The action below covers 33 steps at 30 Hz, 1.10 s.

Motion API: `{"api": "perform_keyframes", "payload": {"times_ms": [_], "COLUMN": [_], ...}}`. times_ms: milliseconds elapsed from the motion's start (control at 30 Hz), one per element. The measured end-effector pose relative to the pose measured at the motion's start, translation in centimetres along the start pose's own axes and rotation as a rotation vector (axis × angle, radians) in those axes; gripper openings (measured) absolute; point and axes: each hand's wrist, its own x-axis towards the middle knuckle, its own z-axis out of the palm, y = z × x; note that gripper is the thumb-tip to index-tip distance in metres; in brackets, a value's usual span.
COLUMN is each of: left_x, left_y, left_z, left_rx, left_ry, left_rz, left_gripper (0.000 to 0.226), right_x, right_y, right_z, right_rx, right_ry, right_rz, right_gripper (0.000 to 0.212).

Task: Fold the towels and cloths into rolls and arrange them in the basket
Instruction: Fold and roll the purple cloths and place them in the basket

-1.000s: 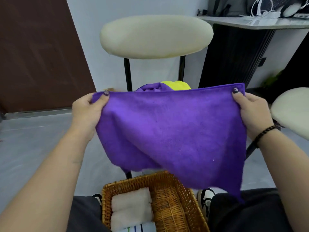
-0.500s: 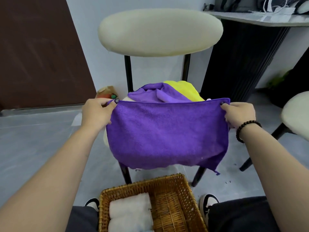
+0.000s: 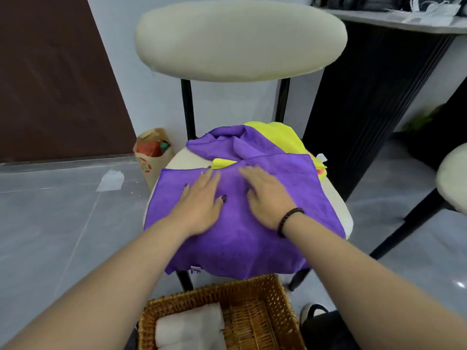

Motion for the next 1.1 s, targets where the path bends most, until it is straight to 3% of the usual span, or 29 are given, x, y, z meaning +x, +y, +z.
{"api": "perform_keyframes", "payload": {"times_ms": [67, 200, 367, 467, 567, 667, 733, 833, 933, 1100], "left_x": [0.2, 0.0, -0.7, -0.8, -0.6, 0.2, 0.9, 1.1, 0.1, -2.3], "left_y": [-0.5, -2.8, -6.4, -7.5, -6.8, -5.3, -4.7, -4.3, -4.3, -0.7], "left_z": [0.5, -0.6, -1.7, -2.2, -2.9, -3.6, -3.9, -4.3, -4.9, -7.0], "left_rx": [0.156, 0.22, 0.039, -0.215, -0.346, -0.469, -0.505, -0.486, -0.449, -0.635], "left_ry": [-0.076, -0.104, -0.101, -0.002, 0.229, 0.379, 0.448, 0.454, 0.414, 0.479], "left_rz": [-0.039, -0.113, -0.355, -0.494, -0.492, -0.469, -0.513, -0.624, -0.614, -0.41], "left_gripper": [0.058, 0.06, 0.068, 0.067, 0.053, 0.07, 0.067, 0.014, 0.018, 0.012], "right_x": [0.4, 0.4, -0.3, -0.3, 0.3, 0.7, 1.0, 1.0, 0.5, -1.8], "right_y": [0.3, 3.4, 8.7, 10.4, 10.3, 9.2, 8.7, 7.9, 7.1, 2.9], "right_z": [1.4, 0.7, -2.4, -3.3, -3.8, -4.3, -4.8, -5.7, -6.5, -8.3], "right_rx": [-0.211, -0.33, -0.329, -0.155, 0.047, 0.159, 0.269, 0.499, 0.716, 0.924], "right_ry": [-0.115, -0.148, -0.051, 0.113, 0.259, 0.376, 0.456, 0.429, 0.354, 0.257], "right_rz": [-0.057, 0.099, 0.377, 0.433, 0.507, 0.552, 0.652, 0.802, 0.838, 0.675], "right_gripper": [0.052, 0.06, 0.071, 0.061, 0.051, 0.05, 0.056, 0.046, 0.05, 0.018]}}
